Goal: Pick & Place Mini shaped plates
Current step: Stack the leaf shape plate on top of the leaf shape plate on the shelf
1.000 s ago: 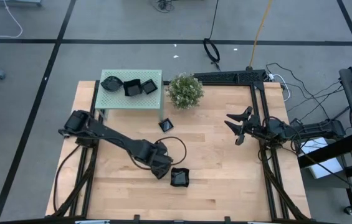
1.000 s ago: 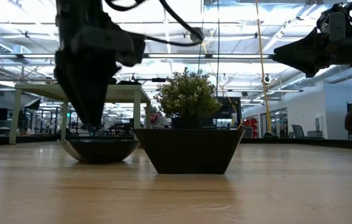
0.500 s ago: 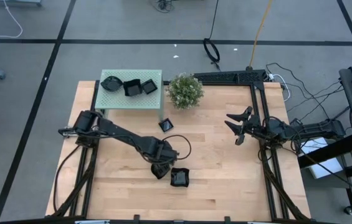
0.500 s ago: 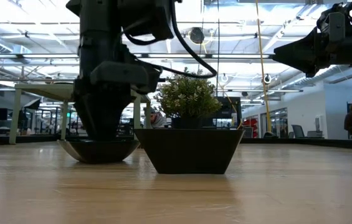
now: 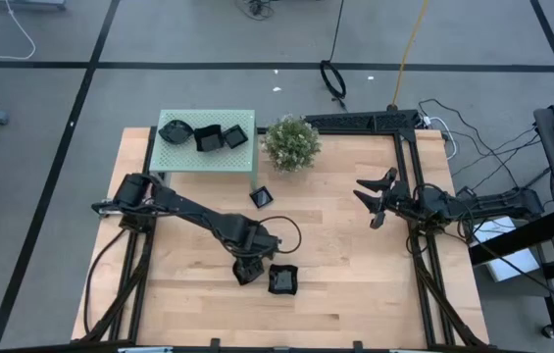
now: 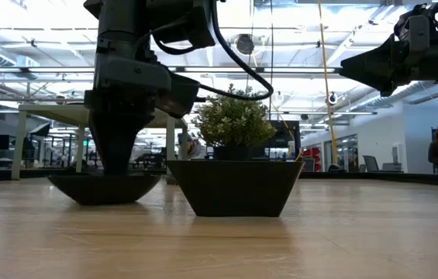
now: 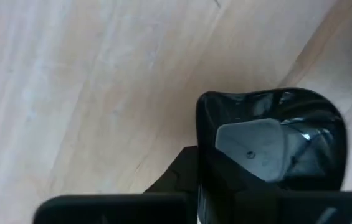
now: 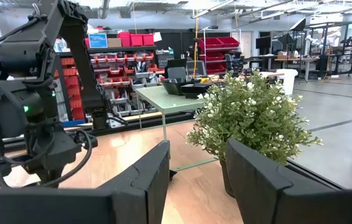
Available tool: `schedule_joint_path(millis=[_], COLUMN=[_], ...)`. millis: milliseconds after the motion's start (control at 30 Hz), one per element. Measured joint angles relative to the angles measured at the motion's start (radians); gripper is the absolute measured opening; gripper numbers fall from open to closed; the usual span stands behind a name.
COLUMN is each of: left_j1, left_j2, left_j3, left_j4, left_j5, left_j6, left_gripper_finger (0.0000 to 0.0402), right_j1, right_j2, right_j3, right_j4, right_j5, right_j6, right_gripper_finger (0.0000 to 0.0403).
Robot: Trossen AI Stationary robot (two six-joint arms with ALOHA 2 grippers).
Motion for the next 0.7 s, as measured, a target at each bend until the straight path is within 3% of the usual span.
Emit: schedule_joint_path(millis=[267, 700], left_j1=[0.039, 0.2], left_j2=[-0.097, -0.455], left_j3=[0.0, -0.001], left_j4=[-0.091, -0.186], left_j5=[-0.081, -0.354], left_j6=[0.001, -0.003], left_gripper_finger=[0.0005, 0.0009], right_j1=[0.0, 0.0], right_j2=[0.0, 0.002], right_j3=[0.0, 0.0], right_j4=[0.0, -0.001], right_j5=[0.0, 0.0], right_j6=[0.0, 0.0], right_gripper_finger=[0.0144, 0.0144])
